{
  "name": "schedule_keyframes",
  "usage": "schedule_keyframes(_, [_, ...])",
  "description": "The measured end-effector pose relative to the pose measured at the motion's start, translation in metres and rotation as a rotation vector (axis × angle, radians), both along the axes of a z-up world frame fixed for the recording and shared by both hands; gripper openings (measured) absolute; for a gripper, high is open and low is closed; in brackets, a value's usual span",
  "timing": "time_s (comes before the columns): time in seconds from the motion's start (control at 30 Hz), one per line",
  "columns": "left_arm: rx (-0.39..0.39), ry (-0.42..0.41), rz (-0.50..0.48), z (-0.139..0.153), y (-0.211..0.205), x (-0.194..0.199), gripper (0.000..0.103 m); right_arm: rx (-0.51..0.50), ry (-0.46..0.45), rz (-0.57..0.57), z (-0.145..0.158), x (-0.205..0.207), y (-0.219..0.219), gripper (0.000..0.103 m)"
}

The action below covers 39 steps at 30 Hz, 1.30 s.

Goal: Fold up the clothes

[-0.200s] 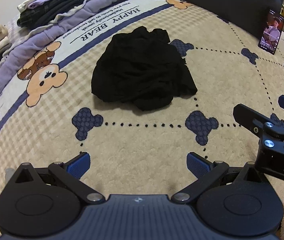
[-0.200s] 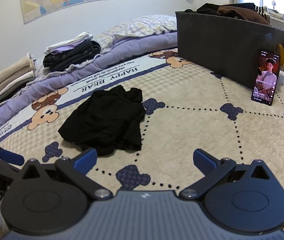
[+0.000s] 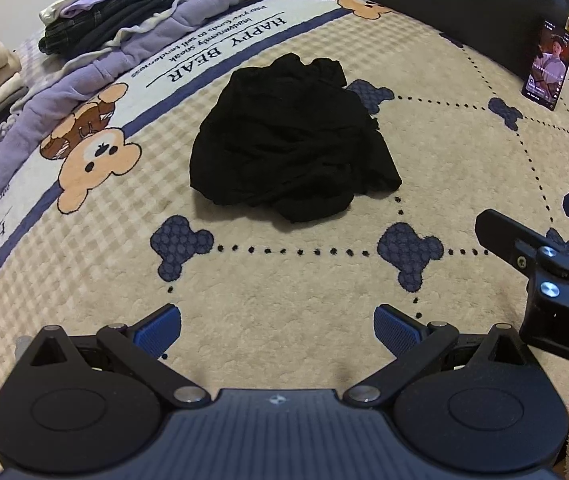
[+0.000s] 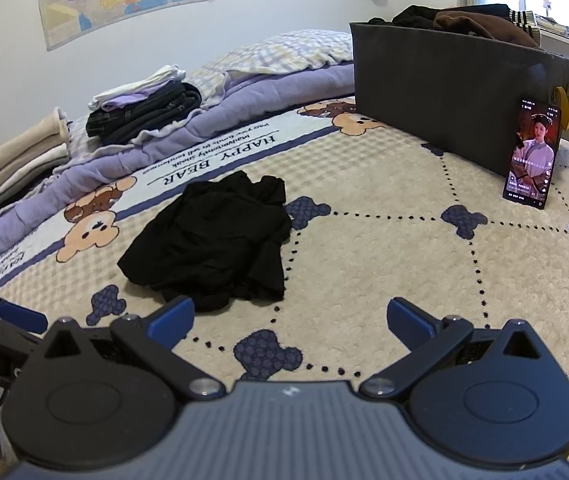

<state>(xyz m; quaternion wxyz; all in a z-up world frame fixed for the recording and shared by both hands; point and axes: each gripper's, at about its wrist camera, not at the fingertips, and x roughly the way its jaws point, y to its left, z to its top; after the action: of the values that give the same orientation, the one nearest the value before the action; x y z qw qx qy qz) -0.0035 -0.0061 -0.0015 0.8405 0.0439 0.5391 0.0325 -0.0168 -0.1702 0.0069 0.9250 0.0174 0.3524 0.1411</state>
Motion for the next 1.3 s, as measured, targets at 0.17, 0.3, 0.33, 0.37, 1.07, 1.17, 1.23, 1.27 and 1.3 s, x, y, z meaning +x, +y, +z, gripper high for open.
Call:
schedule_keyframes(0.17, [-0.014,0.019,0.012,0.001,0.013,0.006,0.102,0.009,-0.002,0.001,0.001,0.0,-0.002,0.103])
schedule_keyframes(0.3, [0.0,0.014,0.016,0.001,0.01,0.005,0.102,0.017,-0.004,0.002,0.002,0.0,-0.004,0.103])
schedule_keyframes(0.33, [0.0,0.014,0.016,0.001,0.01,0.005,0.102,0.016,-0.004,0.001,0.003,0.0,-0.003,0.103])
schedule_keyframes(0.37, [0.0,0.015,0.017,0.0,0.011,0.005,0.102,0.009,-0.002,-0.005,0.003,0.001,0.0,0.103])
schedule_keyframes(1.07, [-0.014,0.025,0.043,0.001,0.015,0.006,0.102,0.005,0.0,0.003,-0.002,-0.001,0.003,0.103])
schedule_keyframes(1.17, [-0.014,0.022,0.045,0.001,0.015,0.005,0.102,0.003,0.001,0.005,-0.002,-0.001,0.004,0.103])
schedule_keyframes(1.23, [-0.013,0.01,0.048,0.003,0.015,0.005,0.102,0.003,0.002,0.005,-0.002,0.0,0.002,0.103])
schedule_keyframes(1.27, [-0.011,0.0,0.05,0.004,0.015,0.004,0.102,0.003,0.001,0.004,-0.002,0.0,0.003,0.103])
schedule_keyframes(1.3, [-0.007,-0.014,0.05,0.006,0.015,0.003,0.102,0.001,0.0,0.003,-0.002,0.0,0.003,0.103])
